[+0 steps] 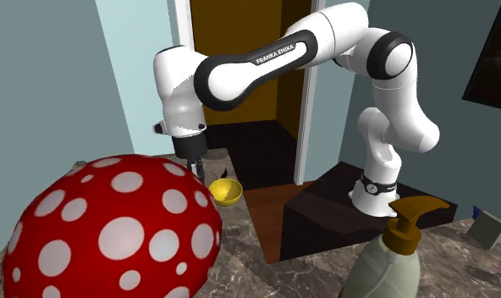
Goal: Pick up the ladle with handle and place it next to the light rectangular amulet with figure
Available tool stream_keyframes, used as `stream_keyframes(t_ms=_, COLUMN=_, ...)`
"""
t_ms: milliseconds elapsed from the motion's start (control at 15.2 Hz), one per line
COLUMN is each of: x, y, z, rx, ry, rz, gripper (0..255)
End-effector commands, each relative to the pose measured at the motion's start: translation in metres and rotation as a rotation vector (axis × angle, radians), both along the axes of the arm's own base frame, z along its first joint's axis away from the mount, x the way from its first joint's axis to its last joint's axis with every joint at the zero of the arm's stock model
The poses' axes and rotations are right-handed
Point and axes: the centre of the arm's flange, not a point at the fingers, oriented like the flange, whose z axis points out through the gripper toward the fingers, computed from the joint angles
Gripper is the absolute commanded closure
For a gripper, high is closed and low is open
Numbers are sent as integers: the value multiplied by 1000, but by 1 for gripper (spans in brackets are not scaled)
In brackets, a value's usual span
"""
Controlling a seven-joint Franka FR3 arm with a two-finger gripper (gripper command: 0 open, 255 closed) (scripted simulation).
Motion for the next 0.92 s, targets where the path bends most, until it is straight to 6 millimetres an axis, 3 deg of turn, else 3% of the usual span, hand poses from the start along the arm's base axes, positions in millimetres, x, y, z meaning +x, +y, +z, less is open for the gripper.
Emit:
stream_keyframes(t_ms=0, x=0, y=0, z=12, rx=0, ry=0, rz=0, gripper=255)
stream_keyframes(t_ms=726, x=0, y=0, z=66, rx=0, ry=0, rz=0, gripper=255)
stream_keyframes(t_ms=858, x=-14, y=23, z=67, rx=0, ry=0, rz=0, gripper=255)
